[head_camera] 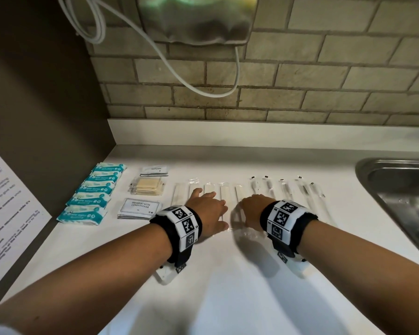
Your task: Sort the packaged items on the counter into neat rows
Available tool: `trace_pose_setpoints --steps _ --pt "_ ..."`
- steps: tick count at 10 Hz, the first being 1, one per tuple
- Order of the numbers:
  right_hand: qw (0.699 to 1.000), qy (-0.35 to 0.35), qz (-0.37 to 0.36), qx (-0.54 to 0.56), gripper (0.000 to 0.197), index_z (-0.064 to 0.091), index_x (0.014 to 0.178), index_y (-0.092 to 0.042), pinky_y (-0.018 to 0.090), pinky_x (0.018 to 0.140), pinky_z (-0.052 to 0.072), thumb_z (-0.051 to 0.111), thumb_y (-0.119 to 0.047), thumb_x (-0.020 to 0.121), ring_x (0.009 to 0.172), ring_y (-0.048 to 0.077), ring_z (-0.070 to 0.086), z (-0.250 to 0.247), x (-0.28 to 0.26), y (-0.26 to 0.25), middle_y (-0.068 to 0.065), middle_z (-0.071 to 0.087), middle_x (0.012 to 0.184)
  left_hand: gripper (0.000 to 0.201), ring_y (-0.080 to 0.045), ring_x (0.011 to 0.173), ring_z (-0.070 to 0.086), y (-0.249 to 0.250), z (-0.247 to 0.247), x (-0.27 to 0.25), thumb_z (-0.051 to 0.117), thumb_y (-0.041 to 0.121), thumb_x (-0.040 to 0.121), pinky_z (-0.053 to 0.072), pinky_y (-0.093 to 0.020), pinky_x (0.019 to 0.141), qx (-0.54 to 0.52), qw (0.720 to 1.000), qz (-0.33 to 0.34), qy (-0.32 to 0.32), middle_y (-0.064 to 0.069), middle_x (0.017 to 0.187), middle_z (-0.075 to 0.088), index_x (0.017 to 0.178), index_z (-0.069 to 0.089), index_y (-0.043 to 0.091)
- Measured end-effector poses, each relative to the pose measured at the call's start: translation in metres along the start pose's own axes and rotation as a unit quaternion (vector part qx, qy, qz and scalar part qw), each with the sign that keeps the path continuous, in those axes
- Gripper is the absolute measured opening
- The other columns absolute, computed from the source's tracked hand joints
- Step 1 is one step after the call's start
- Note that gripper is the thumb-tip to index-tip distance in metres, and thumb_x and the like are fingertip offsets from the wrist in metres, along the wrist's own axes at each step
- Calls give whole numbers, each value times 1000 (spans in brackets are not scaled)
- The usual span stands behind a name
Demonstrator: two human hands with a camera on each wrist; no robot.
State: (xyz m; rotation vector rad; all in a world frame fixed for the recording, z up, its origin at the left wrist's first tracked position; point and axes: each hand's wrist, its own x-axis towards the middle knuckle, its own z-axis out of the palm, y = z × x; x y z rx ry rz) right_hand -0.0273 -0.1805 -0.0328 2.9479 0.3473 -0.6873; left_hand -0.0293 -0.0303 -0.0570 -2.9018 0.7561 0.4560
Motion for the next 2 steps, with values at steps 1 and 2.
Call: trace_pose_setpoints --steps 1,2 --pt "1000 7 -7 8 47 54 132 -22 38 99 48 58 -36 88 118 23 56 1 1 0 2 61 127 57 -20 150 10 -1 -2 -3 40 51 97 0 -48 117 -25 1000 -3 -10 6 158 28 145 40 20" --pt "999 43 -11 -5 52 42 140 -17 40 102 46 51 -25 89 126 25 51 -2 2 -5 5 53 138 60 -18 149 14 -2 -7 -7 44 52 95 2 -45 119 -81 996 2 35 5 156 33 145 42 19"
